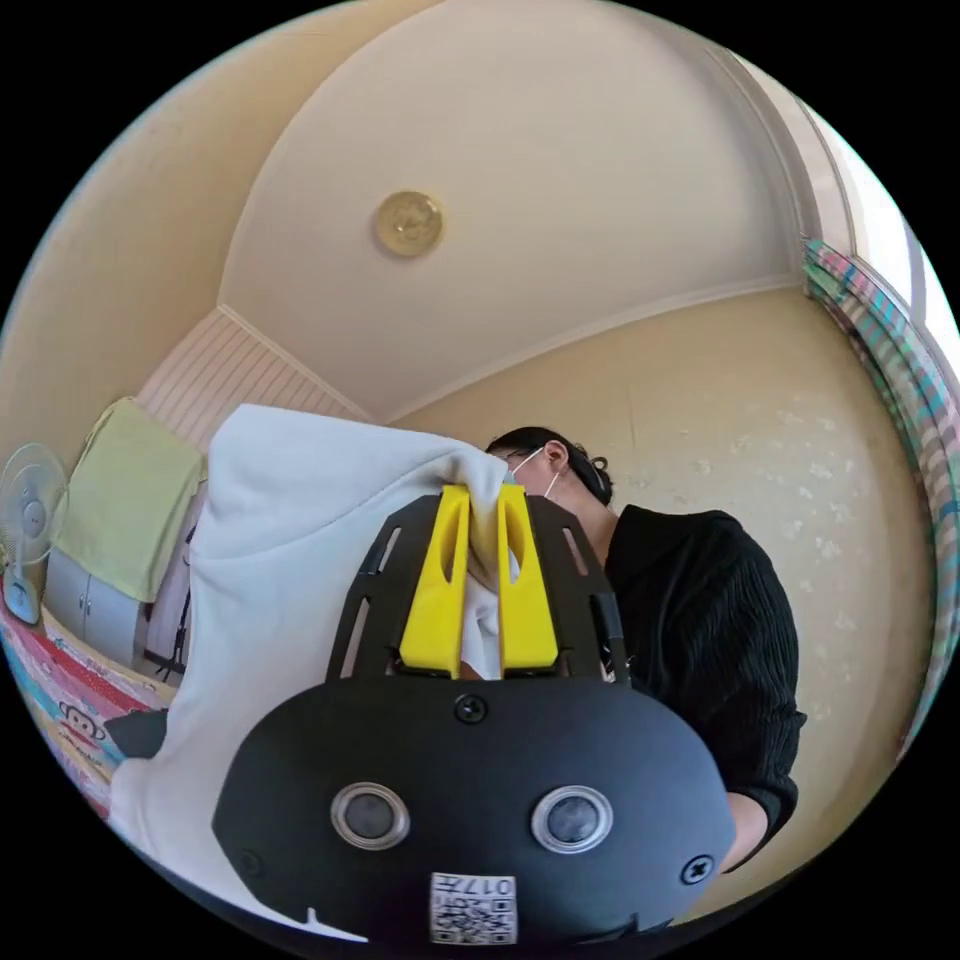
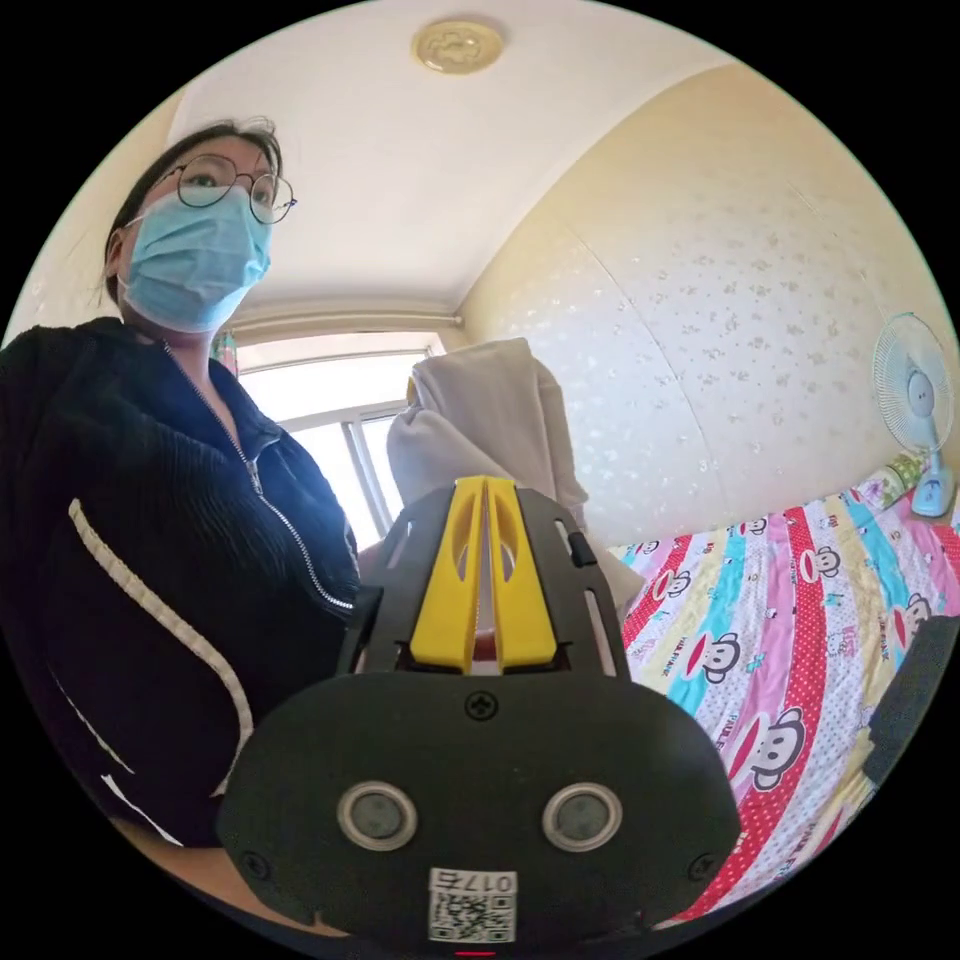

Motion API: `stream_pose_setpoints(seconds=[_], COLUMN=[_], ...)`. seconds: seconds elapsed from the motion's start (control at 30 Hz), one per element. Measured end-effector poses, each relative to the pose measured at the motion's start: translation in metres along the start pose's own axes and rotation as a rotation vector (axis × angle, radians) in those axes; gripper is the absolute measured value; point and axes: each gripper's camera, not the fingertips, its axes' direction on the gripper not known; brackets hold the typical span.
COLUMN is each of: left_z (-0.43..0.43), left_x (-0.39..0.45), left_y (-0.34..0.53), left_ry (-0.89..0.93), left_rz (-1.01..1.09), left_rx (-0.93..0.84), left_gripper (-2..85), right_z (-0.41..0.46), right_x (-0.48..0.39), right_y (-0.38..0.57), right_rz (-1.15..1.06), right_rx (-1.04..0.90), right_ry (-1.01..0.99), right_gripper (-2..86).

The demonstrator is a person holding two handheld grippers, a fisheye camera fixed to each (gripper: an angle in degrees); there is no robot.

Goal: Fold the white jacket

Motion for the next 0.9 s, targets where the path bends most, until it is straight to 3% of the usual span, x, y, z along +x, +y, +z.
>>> stream_pose_setpoints(seconds=[0.3,0.5,0.6,0.67,0.73,0.8,0.87,0.9], left_z=[0.026,0.028,0.018,-0.005,-0.031,-0.059,-0.088,-0.093], left_x=[0.044,0.034,0.033,0.04,0.053,0.073,0.11,0.119], left_y=[0.004,0.033,0.054,0.067,0.077,0.088,0.108,0.114], left_ry=[0.466,0.533,0.532,0.453,0.351,0.167,-0.199,-0.294], left_rz=[0.115,-0.034,-0.104,-0.139,-0.143,-0.132,-0.113,-0.115], left_rx=[-0.04,-0.029,-0.009,0.03,0.063,0.062,0.004,-0.011], left_gripper=[5.4,5.5,5.5,5.6,5.7,6.0,7.5,8.8], right_z=[0.068,0.156,0.203,0.219,0.227,0.23,0.232,0.232], right_x=[-0.035,-0.041,-0.038,-0.041,-0.047,-0.046,-0.043,-0.043], right_y=[0.018,0.016,0.019,0.022,0.027,0.022,0.016,0.012], right_rz=[-0.151,-0.234,-0.286,-0.317,-0.383,-0.365,-0.342,-0.354], right_rx=[0.125,-0.047,-0.257,-0.317,-0.316,-0.342,-0.366,-0.382], right_ry=[0.192,0.011,-0.17,-0.231,-0.08,0.05,0.177,0.234], right_gripper=[16.7,16.9,8.2,5.8,5.1,4.7,4.5,4.3])
